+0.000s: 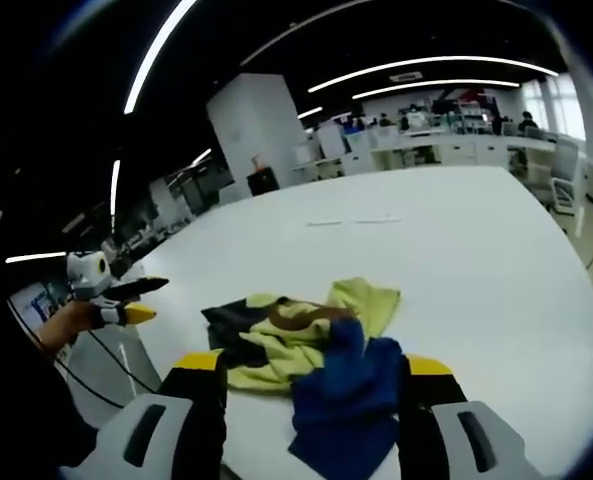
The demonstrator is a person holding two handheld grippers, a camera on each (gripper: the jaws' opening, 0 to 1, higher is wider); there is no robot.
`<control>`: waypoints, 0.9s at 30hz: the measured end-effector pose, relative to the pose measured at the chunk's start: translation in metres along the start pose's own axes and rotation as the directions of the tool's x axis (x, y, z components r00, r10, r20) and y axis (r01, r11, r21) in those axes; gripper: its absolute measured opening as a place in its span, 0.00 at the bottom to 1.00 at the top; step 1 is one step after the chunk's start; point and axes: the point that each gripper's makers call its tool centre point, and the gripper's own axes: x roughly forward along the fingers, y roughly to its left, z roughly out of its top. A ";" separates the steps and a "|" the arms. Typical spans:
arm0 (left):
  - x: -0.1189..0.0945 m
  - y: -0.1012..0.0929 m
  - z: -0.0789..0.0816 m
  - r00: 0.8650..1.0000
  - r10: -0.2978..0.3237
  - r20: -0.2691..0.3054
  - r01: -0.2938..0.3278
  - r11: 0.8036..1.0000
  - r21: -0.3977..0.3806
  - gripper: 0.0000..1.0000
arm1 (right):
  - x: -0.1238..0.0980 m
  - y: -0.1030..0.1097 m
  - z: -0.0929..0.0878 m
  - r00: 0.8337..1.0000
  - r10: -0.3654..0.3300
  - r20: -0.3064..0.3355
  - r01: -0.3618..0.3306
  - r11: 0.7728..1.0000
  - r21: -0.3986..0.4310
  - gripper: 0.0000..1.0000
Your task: Fold the garment on the visible template until the final outline fits inside the template.
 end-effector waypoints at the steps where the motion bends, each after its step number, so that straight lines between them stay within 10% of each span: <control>1: 0.000 0.000 0.000 1.000 0.000 0.000 0.000 1.000 -0.001 0.86 | 0.000 0.000 0.000 1.000 0.000 0.000 0.000 1.000 -0.001 0.66; 27: 0.037 -0.004 -0.007 0.996 -0.090 -0.024 0.090 0.995 0.031 0.56 | 0.028 -0.022 -0.012 0.999 -0.015 -0.032 0.016 0.998 0.054 0.34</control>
